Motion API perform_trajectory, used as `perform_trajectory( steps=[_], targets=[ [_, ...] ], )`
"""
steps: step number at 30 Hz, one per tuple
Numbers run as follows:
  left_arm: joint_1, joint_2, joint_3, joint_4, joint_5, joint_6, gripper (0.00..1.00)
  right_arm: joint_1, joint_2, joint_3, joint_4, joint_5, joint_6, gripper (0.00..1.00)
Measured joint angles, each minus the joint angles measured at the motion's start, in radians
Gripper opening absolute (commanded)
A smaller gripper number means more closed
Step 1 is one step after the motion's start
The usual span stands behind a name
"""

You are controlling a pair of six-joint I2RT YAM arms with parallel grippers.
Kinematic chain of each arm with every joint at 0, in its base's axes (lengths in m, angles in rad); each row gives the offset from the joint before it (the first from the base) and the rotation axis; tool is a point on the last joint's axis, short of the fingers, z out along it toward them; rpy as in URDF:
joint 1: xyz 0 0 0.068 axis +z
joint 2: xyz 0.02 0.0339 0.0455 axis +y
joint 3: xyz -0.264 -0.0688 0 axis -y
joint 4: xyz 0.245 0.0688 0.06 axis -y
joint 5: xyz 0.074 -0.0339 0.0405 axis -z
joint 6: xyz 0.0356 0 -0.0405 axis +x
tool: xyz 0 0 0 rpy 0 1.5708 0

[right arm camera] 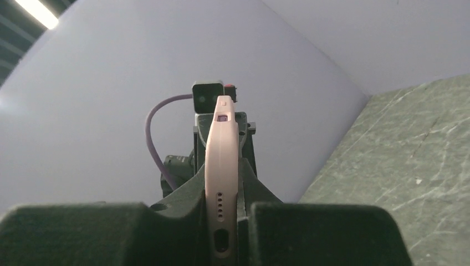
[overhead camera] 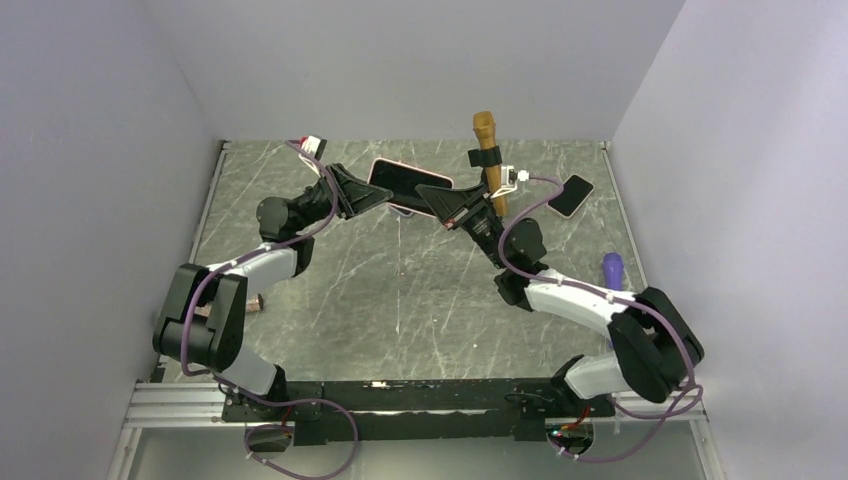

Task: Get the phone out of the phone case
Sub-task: Pick up the phone at the center of the board, then remove the phone case from the phone.

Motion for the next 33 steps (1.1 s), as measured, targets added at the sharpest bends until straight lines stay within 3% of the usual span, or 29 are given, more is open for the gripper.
perform_trajectory(
  steps=[2,3,4,7,11,17,20,21,27,30,32,33],
  targets=[
    [-0.002,0.0,0.0,-0.002,0.015,-0.035,0.04,-0.003,-0.042,0.007,-0.071,-0.02,-0.035,0.3],
    [-0.002,0.0,0.002,0.0,0.018,-0.047,0.0,-0.005,-0.069,0.013,-0.12,-0.031,-0.055,0.43],
    [-0.004,0.0,0.006,0.003,0.027,-0.053,0.0,-0.006,-0.095,0.019,-0.171,-0.042,-0.068,0.55],
    [-0.013,0.001,0.019,0.029,0.055,-0.045,0.0,-0.017,-0.196,0.066,-0.447,-0.11,-0.146,0.79],
    [-0.037,0.021,0.046,0.046,0.086,-0.048,0.0,-0.104,-0.291,0.16,-0.797,-0.245,-0.258,0.89],
    [-0.106,0.035,0.078,-0.033,0.157,-0.004,0.0,-0.237,-0.303,0.298,-1.186,-0.456,-0.431,0.91],
    [-0.126,0.033,0.093,-0.13,0.193,0.073,0.0,-0.238,-0.303,0.33,-1.319,-0.542,-0.515,0.88],
    [-0.132,0.032,0.1,-0.169,0.204,0.101,0.0,-0.238,-0.303,0.333,-1.352,-0.57,-0.536,0.82],
    [-0.154,-0.001,0.137,-0.378,0.253,0.252,0.0,-0.239,-0.301,0.348,-1.432,-0.724,-0.608,0.4],
    [-0.154,-0.021,0.154,-0.406,0.287,0.27,0.0,-0.246,-0.29,0.35,-1.438,-0.789,-0.619,0.0],
    [-0.153,-0.027,0.169,-0.422,0.31,0.274,0.02,-0.248,-0.286,0.348,-1.418,-0.839,-0.624,0.0],
    [-0.15,-0.028,0.176,-0.432,0.317,0.266,0.12,-0.248,-0.291,0.342,-1.398,-0.842,-0.618,0.0]
  ],
)
